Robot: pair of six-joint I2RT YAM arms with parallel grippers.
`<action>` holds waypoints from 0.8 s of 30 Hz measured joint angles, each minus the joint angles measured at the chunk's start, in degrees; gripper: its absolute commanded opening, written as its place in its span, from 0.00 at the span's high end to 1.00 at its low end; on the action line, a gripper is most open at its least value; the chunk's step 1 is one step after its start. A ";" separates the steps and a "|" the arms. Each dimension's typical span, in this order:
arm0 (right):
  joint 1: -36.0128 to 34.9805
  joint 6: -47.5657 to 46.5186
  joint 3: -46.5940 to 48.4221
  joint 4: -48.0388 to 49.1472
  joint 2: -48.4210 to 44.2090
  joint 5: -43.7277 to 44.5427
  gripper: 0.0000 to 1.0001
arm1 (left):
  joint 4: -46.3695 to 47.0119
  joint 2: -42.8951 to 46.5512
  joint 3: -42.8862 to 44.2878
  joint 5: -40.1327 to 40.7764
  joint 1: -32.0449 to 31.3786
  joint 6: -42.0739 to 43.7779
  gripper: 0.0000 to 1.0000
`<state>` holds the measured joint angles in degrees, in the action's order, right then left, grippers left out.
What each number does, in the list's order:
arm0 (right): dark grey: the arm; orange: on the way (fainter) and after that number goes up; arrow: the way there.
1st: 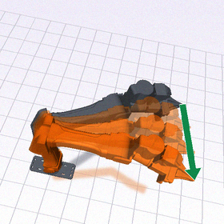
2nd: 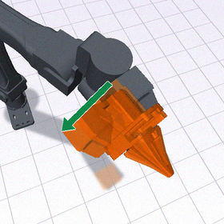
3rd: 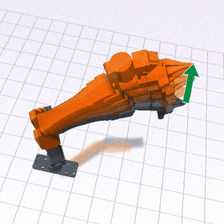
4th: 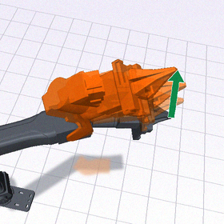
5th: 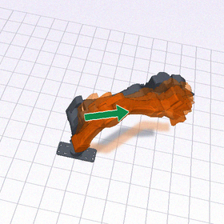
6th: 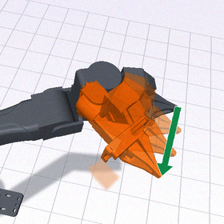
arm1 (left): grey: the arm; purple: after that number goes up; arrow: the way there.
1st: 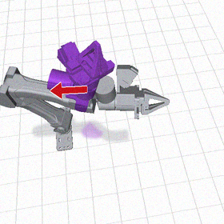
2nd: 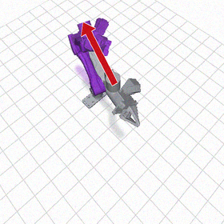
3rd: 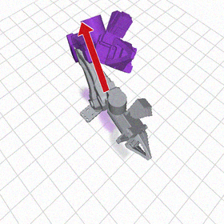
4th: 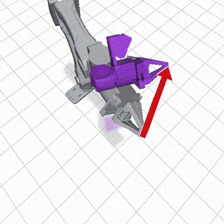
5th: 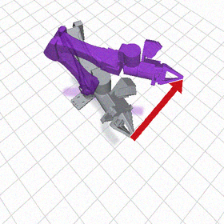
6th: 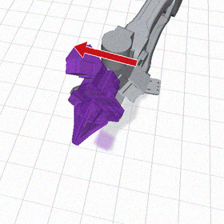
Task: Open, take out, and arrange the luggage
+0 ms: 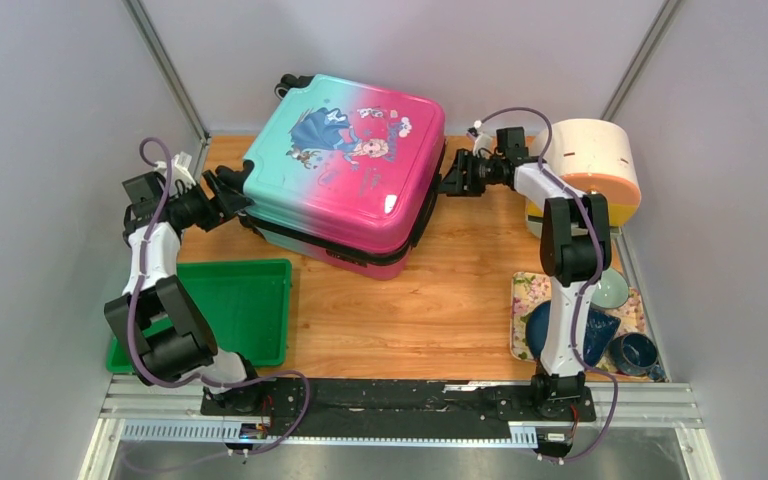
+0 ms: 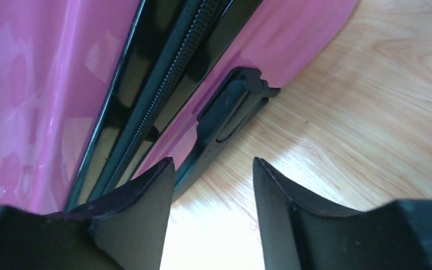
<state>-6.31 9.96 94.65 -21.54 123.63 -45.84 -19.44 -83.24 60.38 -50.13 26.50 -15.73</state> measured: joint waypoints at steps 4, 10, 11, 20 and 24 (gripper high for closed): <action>-0.50 4.28 -0.13 2.73 1.68 -2.16 0.59 | 0.04 -1.64 0.92 -1.20 0.02 -0.31 0.20; -1.25 10.51 -3.45 6.62 1.88 -3.78 1.00 | -0.94 -6.29 4.83 -3.85 -0.04 -0.07 0.20; -1.11 11.41 -4.33 7.41 1.51 -3.93 1.00 | -1.42 -7.26 5.77 -4.31 -0.04 0.07 0.20; -4.02 15.37 -22.86 15.58 -12.00 -1.14 1.00 | -11.10 -14.75 14.82 -8.13 0.22 4.74 0.19; -9.11 18.45 -31.47 15.80 -17.64 -0.57 0.90 | -13.03 -15.02 15.98 -7.63 0.20 7.06 0.15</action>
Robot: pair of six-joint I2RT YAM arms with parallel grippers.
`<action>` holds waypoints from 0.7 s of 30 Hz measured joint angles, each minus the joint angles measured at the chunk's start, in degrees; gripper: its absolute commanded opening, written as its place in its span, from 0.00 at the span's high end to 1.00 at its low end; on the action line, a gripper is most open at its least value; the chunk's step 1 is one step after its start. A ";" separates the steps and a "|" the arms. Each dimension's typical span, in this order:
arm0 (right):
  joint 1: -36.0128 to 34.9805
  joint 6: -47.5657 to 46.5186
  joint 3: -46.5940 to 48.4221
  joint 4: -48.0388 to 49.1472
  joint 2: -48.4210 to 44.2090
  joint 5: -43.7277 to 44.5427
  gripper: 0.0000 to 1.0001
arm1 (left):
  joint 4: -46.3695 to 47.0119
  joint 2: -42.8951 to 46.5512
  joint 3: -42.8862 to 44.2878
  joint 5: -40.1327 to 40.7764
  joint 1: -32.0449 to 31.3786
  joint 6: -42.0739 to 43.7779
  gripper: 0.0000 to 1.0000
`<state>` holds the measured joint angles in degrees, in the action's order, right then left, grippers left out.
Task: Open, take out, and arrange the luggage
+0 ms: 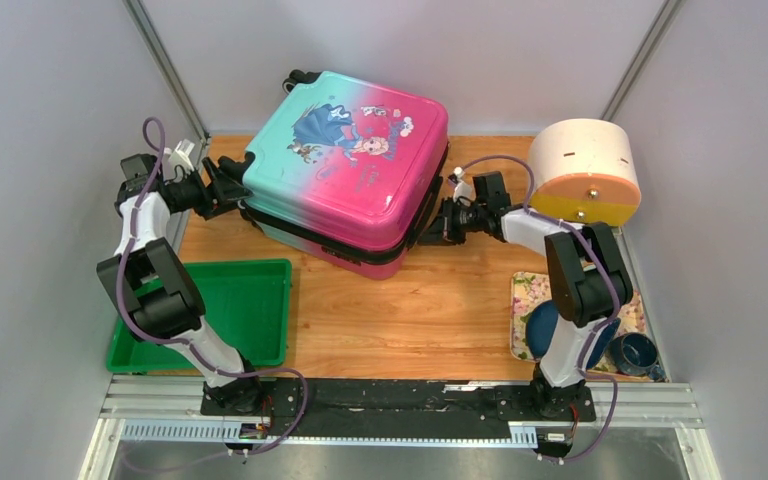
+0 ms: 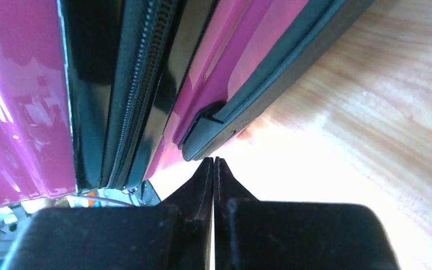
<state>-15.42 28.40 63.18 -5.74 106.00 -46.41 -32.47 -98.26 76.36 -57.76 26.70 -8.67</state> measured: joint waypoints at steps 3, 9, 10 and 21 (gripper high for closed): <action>-0.24 1.62 -1.11 -0.44 -1.68 1.07 0.50 | 1.70 1.36 -1.70 0.96 0.11 0.20 0.13; 5.57 3.26 6.14 -0.20 0.24 2.40 0.43 | 8.85 5.01 -7.02 1.95 1.25 -1.27 0.11; 6.45 3.28 8.55 0.13 1.53 2.38 0.44 | 9.62 5.18 -7.41 1.90 1.42 -1.42 0.12; 8.39 3.50 22.08 2.08 15.43 -5.46 0.49 | 13.09 7.15 -8.17 4.33 2.73 -1.38 0.12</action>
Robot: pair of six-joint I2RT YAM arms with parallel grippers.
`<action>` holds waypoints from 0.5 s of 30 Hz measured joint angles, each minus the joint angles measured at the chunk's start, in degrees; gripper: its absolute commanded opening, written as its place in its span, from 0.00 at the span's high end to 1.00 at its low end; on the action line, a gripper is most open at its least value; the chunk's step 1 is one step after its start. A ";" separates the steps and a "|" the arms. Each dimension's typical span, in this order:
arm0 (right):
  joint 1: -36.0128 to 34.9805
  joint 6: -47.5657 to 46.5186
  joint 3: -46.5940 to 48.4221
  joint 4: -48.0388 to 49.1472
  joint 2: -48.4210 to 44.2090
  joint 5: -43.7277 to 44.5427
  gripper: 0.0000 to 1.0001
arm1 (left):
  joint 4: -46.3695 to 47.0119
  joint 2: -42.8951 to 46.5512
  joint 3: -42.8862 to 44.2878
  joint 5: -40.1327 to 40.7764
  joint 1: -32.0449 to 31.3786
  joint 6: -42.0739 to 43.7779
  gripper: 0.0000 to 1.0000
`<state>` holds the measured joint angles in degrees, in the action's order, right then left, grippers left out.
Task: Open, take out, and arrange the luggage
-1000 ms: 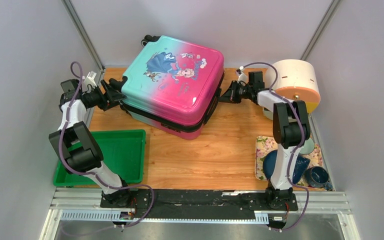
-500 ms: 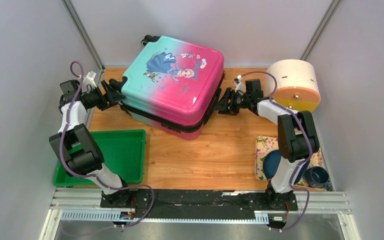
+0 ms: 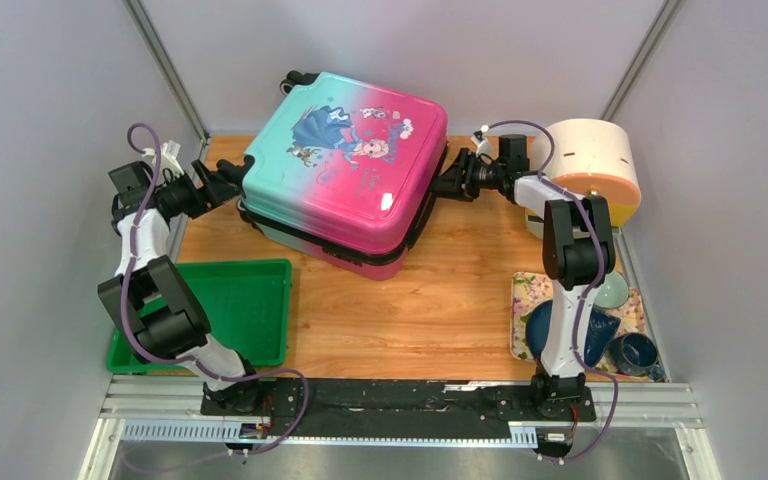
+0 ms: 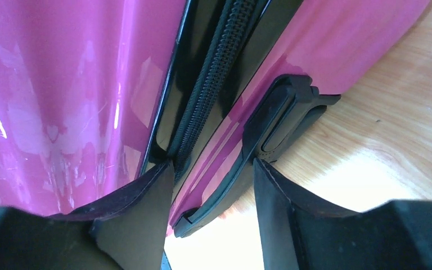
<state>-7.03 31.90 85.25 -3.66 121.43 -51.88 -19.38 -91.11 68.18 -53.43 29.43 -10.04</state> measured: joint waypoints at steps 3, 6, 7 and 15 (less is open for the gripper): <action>0.57 1.55 0.04 2.71 1.14 -2.49 0.52 | 0.96 1.73 -1.31 0.07 -0.02 0.04 0.12; 0.92 1.77 -0.33 4.15 2.29 -2.36 0.51 | 1.51 2.71 -2.29 -0.04 0.44 -0.22 0.13; 1.09 1.51 -0.87 4.28 2.34 -2.03 0.50 | 1.66 2.73 -2.36 -0.11 0.61 -0.33 0.13; 0.72 -3.52 -4.37 2.27 0.87 1.97 0.43 | 2.60 2.91 -2.86 -1.14 1.14 -0.50 0.13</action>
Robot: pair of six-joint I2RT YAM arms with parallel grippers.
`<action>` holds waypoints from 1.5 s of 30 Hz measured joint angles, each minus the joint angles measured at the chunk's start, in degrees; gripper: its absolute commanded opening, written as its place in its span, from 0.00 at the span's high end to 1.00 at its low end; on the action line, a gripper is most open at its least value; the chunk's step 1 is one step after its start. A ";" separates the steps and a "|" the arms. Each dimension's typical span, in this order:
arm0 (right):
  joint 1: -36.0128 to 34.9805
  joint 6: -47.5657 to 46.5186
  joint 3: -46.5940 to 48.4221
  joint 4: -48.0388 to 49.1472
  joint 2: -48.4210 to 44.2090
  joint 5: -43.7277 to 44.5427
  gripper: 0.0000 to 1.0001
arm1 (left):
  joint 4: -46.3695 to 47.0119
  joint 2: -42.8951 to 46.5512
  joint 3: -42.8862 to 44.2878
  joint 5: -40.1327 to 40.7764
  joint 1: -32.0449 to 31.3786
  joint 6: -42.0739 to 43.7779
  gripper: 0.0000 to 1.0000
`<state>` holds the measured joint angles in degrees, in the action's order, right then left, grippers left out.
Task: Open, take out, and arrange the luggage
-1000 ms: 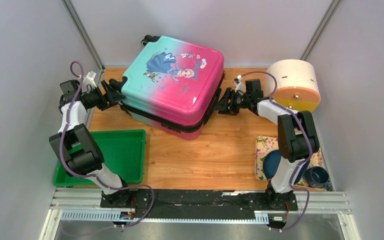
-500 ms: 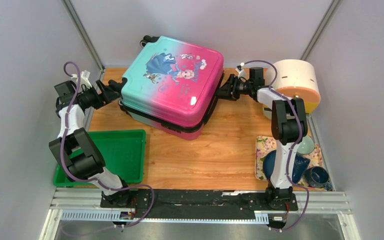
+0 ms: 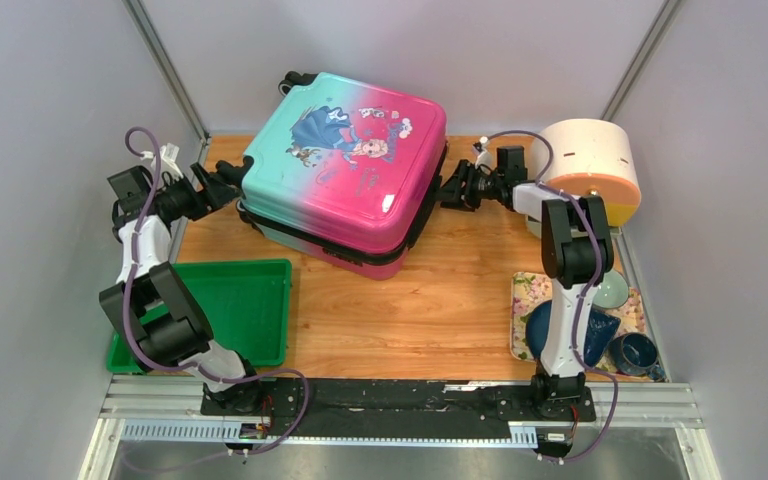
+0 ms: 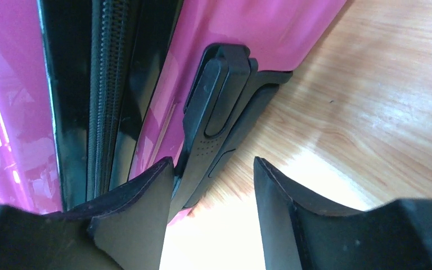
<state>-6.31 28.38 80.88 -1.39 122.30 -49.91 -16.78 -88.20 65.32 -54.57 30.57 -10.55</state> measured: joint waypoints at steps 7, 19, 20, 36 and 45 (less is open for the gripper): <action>-0.92 4.09 2.78 3.54 3.76 -2.84 0.70 | 3.30 0.68 -3.65 -0.61 0.02 -4.28 0.14; -2.45 14.95 -9.46 14.01 -2.86 3.41 1.00 | 7.85 0.11 -6.14 -0.04 -0.09 -8.90 0.17; -3.06 14.95 -11.63 14.12 -4.59 4.66 1.00 | 8.66 -0.37 -6.08 0.13 -0.17 -8.92 0.17; -7.52 -20.17 -8.35 -19.52 -23.96 16.41 0.33 | 11.21 -16.20 9.27 6.51 -1.92 -8.33 0.18; 4.90 -49.03 11.58 -28.83 -18.03 8.15 0.42 | 12.59 -13.64 6.67 5.11 -1.81 -4.61 0.17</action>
<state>-1.41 -20.64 92.47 -30.22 104.27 -41.76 -4.19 -101.84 71.99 -49.45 28.75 -15.16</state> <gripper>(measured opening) 0.589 0.822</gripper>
